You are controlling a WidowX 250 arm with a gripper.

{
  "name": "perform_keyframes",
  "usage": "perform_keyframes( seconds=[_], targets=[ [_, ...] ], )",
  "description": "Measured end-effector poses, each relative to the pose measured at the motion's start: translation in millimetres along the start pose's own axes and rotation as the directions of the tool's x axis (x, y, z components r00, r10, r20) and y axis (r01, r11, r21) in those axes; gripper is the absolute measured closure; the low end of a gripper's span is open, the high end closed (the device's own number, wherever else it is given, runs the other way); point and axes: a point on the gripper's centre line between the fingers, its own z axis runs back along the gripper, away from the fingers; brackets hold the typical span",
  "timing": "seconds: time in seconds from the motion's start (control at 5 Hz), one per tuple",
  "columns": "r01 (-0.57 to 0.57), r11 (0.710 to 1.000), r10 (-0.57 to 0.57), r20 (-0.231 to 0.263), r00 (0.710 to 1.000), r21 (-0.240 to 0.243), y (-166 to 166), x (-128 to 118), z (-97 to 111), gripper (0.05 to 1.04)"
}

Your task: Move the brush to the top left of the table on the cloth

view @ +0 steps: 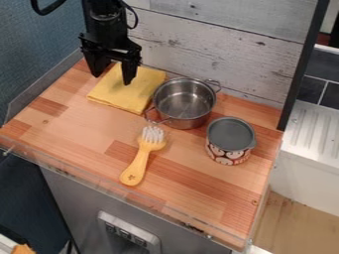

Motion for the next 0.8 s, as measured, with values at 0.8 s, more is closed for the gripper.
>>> perform_keyframes(
  seconds=[0.8],
  targets=[
    [0.099, 0.994, -0.094, 0.078, 0.993, -0.055, -61, -64, 37, 0.084]
  ],
)
